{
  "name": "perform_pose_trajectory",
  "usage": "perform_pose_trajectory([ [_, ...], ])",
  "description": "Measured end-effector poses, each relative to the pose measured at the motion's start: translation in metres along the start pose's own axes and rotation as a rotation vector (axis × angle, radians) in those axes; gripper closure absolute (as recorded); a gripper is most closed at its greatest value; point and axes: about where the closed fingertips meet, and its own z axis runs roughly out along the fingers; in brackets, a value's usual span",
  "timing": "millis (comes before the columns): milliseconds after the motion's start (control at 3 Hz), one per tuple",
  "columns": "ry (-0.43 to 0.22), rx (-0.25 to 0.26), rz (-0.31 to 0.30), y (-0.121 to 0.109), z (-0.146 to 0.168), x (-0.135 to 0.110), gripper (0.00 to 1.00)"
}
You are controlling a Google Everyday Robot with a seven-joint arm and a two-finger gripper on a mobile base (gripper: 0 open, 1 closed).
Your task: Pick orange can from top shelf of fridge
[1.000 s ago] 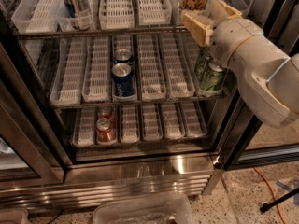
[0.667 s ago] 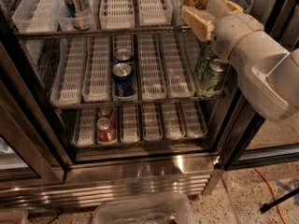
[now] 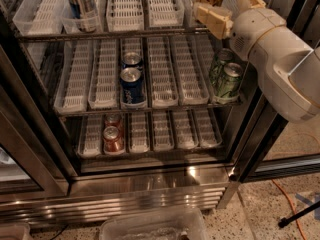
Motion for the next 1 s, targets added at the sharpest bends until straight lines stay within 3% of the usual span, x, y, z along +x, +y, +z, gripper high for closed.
perform_pose_trajectory([
  [1000, -0.012, -0.067, -0.007, 0.012, 0.018, -0.003, 0.26],
])
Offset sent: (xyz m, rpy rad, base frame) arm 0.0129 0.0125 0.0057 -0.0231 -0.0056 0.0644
